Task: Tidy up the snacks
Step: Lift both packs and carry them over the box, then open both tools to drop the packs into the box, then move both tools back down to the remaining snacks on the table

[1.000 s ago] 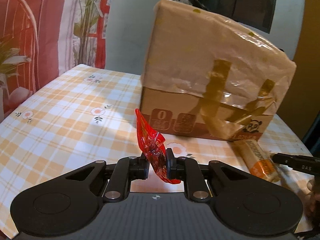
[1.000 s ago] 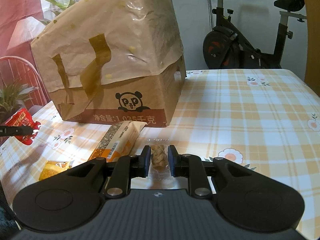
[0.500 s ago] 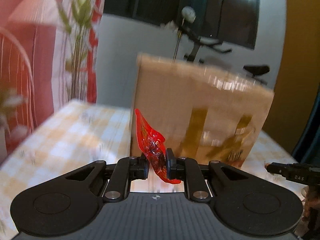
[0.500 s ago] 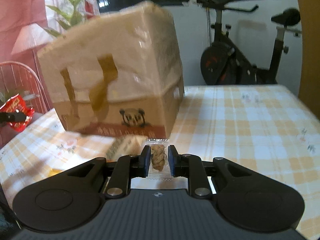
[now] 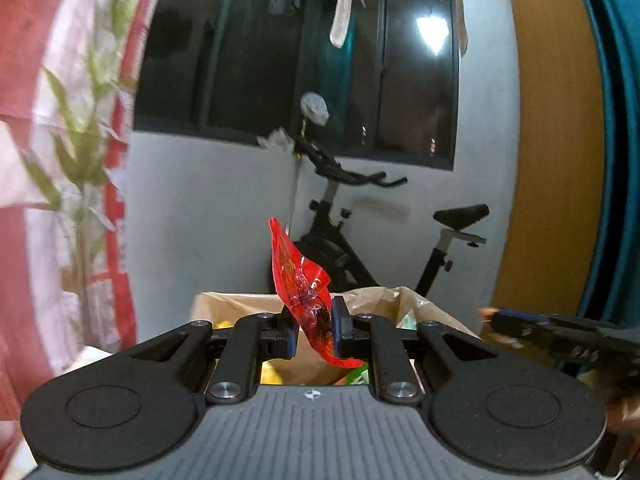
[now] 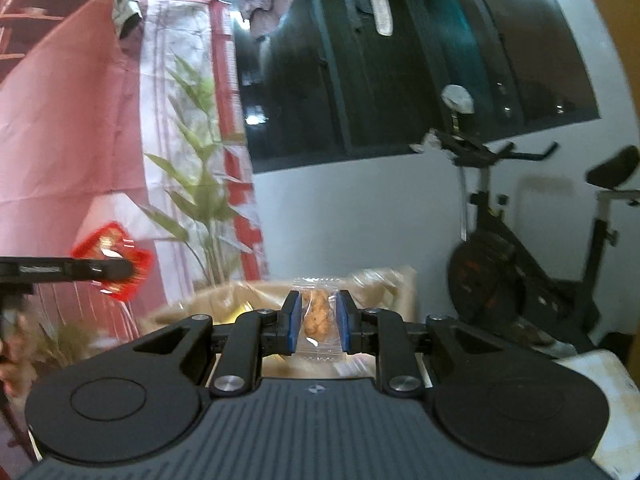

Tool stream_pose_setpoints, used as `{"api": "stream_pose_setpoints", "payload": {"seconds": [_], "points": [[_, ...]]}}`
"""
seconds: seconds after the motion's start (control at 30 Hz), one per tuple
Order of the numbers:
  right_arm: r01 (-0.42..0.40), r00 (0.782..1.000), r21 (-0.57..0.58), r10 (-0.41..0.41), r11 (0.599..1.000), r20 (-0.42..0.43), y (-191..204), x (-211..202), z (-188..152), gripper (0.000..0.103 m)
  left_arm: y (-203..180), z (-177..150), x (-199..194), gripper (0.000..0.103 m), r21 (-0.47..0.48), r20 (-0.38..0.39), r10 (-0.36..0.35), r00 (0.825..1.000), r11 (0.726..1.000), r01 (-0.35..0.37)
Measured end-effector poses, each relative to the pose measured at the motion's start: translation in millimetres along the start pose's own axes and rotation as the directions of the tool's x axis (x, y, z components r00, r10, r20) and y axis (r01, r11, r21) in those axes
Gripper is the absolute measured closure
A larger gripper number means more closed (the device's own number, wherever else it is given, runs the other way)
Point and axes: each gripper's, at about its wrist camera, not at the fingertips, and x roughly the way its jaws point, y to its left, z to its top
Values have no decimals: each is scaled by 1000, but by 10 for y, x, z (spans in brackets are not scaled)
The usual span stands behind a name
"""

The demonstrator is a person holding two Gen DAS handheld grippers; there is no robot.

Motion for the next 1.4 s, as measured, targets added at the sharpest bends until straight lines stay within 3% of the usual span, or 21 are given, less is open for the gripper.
{"api": "stream_pose_setpoints", "payload": {"seconds": [0.2,0.23,0.33,0.37,0.47,0.83,1.07,1.2,1.4], "points": [[17,995,-25,-19,1000,-94,137,630,-59,82,-33,-83,644,85,-72,-122,-3,993,997,-6],[24,994,-27,-26,999,-107,153,694,-88,83,-45,-108,705,79,-66,-137,-12,990,998,2],[30,990,-40,-35,999,-136,174,780,-156,80,-21,-174,770,40,-57,-163,16,986,998,-26],[30,989,-46,-36,998,-140,177,786,-169,80,-7,-189,762,35,-58,-160,28,987,998,-37],[29,988,-48,-36,998,-147,161,722,-206,67,90,-222,664,33,-71,-159,42,986,996,-53],[59,996,61,-55,996,-70,63,22,-272,66,237,-380,-19,33,-115,-149,59,987,990,-77],[86,994,47,-83,995,-73,127,-294,-543,66,127,-780,-346,33,-136,-178,61,982,987,-86],[98,986,53,-90,994,-138,138,-306,-779,66,58,-1153,-329,33,-123,-274,67,959,987,-104],[122,954,53,-102,991,-283,244,-318,-1250,66,7,-1707,-220,33,-131,-427,27,904,987,-91]]}}
